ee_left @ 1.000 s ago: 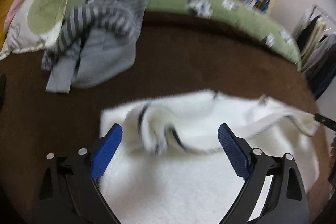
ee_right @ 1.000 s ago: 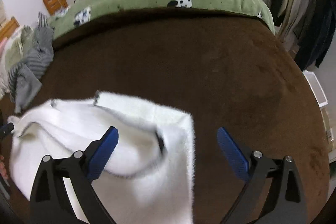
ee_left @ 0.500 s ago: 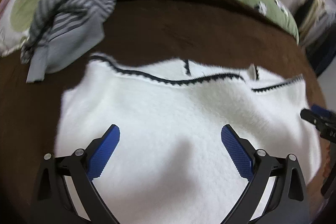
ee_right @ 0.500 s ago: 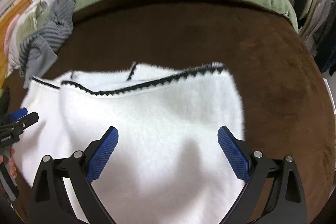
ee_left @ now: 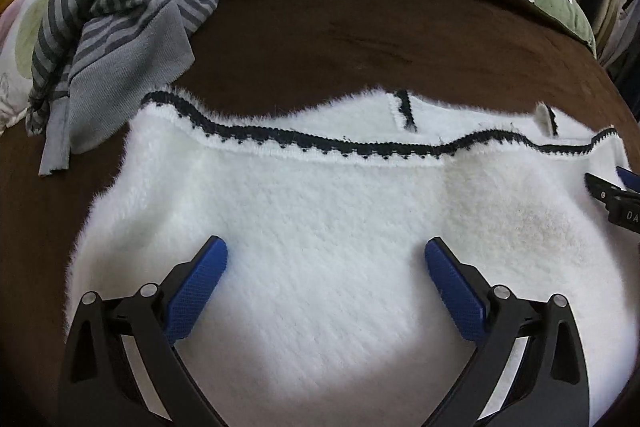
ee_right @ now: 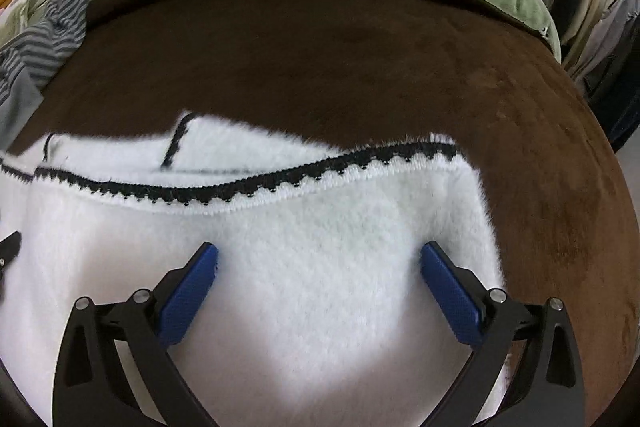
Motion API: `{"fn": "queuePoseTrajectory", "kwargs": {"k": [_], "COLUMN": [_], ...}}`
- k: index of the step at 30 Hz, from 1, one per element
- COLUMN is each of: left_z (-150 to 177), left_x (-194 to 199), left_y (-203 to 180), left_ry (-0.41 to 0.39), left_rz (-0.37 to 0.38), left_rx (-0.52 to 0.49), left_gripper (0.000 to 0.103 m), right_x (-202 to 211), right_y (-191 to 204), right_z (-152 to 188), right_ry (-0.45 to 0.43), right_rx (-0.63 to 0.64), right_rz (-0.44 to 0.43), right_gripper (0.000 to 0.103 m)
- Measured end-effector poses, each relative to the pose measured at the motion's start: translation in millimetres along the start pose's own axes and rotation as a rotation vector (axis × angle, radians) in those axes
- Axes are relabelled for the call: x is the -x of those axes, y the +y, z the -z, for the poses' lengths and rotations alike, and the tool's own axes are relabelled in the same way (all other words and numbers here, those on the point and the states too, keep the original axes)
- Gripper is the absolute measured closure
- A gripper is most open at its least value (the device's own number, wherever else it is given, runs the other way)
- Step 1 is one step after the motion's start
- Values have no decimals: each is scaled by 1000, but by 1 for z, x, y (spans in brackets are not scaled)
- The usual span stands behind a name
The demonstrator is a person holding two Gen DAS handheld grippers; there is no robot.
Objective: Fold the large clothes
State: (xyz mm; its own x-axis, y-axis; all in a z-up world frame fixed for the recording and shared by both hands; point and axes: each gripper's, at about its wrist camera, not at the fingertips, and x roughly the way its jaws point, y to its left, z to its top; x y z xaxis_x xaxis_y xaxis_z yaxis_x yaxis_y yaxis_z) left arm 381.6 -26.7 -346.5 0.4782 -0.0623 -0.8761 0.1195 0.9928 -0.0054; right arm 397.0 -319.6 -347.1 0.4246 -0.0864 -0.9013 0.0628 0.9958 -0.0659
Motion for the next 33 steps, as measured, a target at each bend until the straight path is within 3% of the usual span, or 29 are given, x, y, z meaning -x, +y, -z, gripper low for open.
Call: {"fn": "queuePoseTrajectory", "kwargs": {"k": [15, 23, 27, 33], "left_z": [-6, 3, 17, 42], "left_x": [1, 41, 61, 69], "left_y": [-5, -18, -24, -33], "left_ry": [12, 30, 33, 53], "left_rz": [-12, -5, 12, 44], "left_rx": [-19, 4, 26, 14], "left_gripper": [7, 7, 7, 7], "right_x": [11, 76, 107, 141], "right_y": [-6, -26, -32, -55], "right_z": [2, 9, 26, 77], "right_ry": [-16, -67, -93, -74], "right_rx": [-27, -120, -136, -261], "right_rz": [-26, -103, -113, -144], "right_gripper": [5, 5, 5, 5]}}
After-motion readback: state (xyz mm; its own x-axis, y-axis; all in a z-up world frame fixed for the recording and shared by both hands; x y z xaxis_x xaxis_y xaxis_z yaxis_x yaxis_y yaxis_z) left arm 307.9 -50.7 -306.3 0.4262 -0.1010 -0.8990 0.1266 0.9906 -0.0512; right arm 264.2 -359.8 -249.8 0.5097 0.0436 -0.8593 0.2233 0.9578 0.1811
